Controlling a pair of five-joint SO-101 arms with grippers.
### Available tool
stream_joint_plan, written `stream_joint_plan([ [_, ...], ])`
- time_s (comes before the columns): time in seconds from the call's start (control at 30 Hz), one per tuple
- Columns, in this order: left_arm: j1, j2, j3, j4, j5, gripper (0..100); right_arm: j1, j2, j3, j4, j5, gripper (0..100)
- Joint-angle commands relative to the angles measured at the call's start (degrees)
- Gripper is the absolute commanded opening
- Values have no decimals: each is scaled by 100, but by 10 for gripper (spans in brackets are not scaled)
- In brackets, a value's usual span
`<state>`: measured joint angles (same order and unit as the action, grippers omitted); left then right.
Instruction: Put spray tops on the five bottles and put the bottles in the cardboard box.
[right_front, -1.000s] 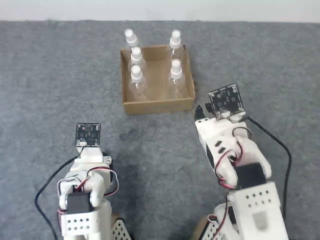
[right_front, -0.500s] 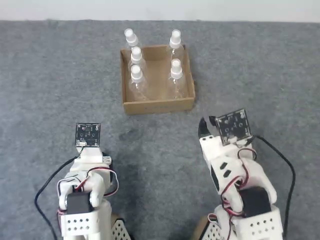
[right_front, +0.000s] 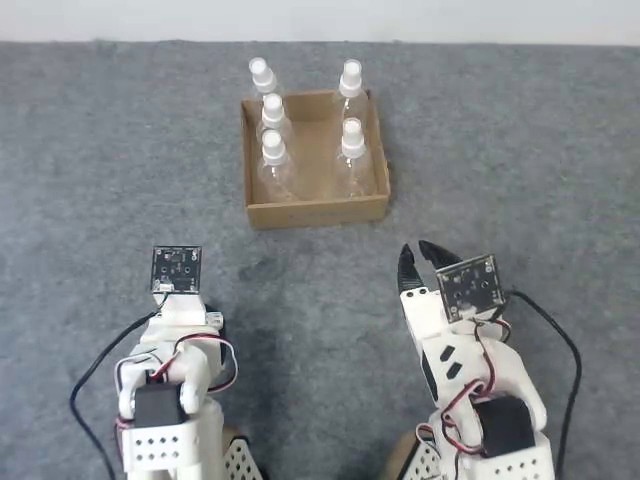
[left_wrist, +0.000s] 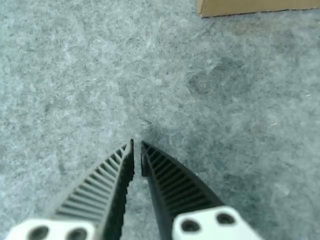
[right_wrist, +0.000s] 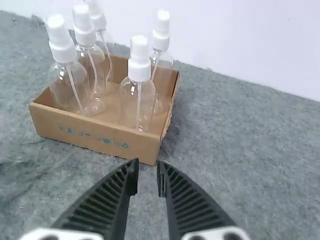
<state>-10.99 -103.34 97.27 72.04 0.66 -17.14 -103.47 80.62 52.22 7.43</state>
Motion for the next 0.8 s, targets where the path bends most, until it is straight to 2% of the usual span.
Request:
stream_joint_plan([
  [0.0,-26,-105,-75,26,-26,24,75,-13,0,75,105,6],
  [0.6,-26,-105,-75,26,-26,24,92,-13,1591,75,158,6],
  [0.77,-26,-105,-75,26,-26,24,505,-4,1582,75,114,6],
])
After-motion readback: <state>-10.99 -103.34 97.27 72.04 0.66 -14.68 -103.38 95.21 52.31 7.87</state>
